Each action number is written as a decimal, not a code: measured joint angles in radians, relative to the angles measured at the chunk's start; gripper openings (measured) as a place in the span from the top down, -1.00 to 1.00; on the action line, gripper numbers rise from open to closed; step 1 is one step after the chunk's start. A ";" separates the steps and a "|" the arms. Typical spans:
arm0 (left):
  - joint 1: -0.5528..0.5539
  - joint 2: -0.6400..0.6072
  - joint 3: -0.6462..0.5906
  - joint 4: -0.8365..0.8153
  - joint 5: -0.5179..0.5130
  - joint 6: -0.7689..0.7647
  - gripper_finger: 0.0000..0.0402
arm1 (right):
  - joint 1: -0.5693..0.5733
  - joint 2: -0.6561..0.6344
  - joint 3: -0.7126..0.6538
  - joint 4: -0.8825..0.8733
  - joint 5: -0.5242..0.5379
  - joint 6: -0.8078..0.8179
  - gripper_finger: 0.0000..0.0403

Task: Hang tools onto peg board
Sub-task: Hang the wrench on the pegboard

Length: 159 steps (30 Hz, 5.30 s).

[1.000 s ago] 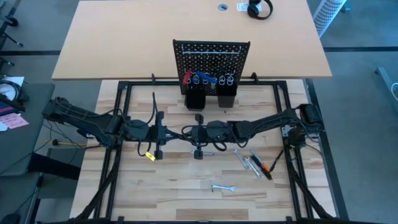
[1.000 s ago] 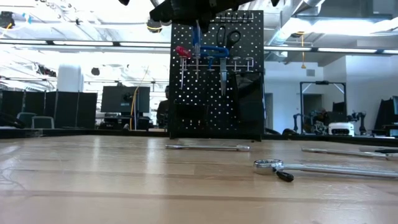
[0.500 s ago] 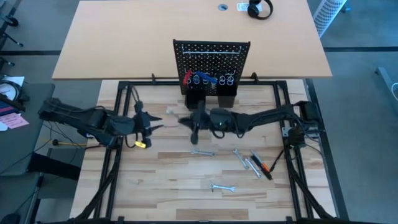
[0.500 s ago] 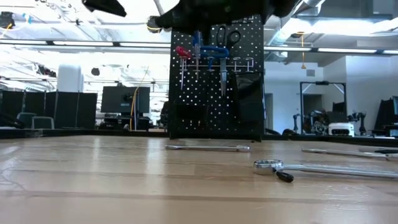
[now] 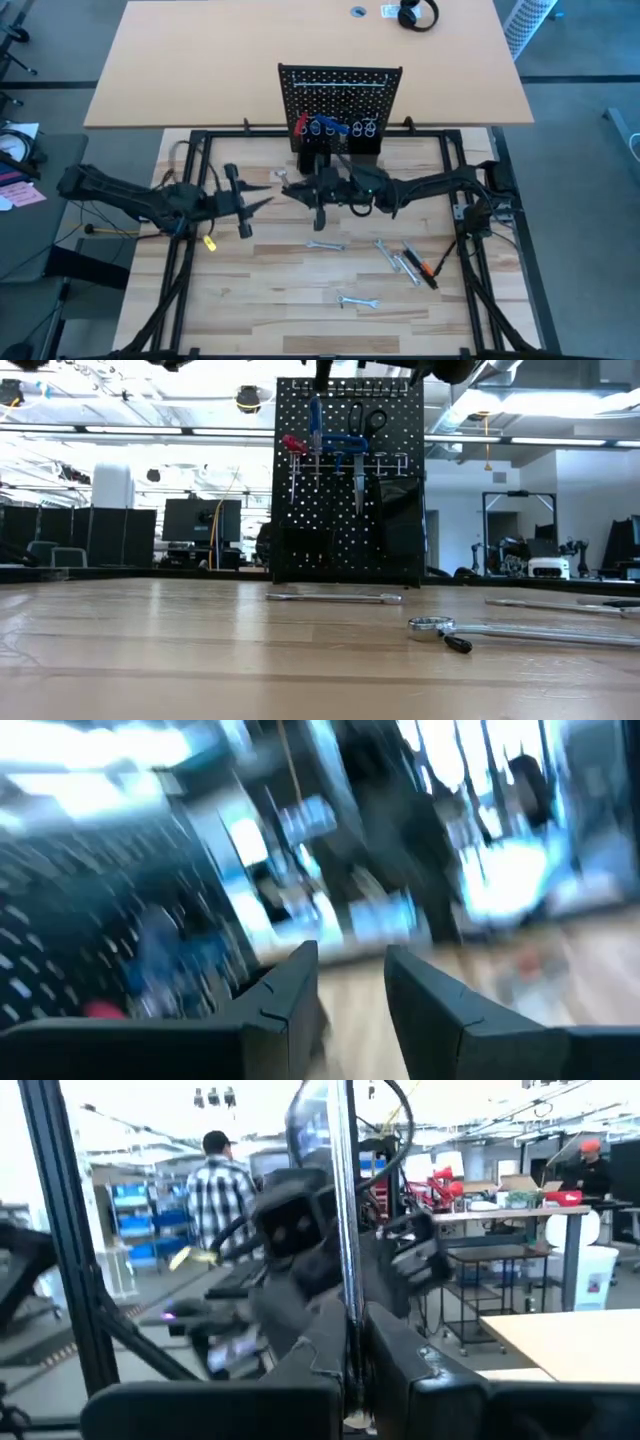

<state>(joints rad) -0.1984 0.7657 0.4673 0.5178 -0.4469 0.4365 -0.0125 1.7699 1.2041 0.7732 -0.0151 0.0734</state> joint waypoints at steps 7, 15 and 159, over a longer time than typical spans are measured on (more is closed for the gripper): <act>0.099 0.002 -0.098 0.303 0.327 -0.156 0.45 | 0.041 0.001 0.000 -0.003 0.004 -0.058 0.87; 0.185 0.185 -0.097 0.506 0.477 -0.264 0.44 | 0.036 0.010 0.000 0.002 0.011 -0.055 0.87; 0.152 0.296 0.216 -0.046 0.521 -0.164 0.95 | 0.125 -0.058 0.000 -0.328 0.199 -0.228 0.87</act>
<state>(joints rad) -0.0460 1.0622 0.6834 0.4714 0.0741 0.2722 0.1123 1.7115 1.2037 0.4450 0.1836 -0.1543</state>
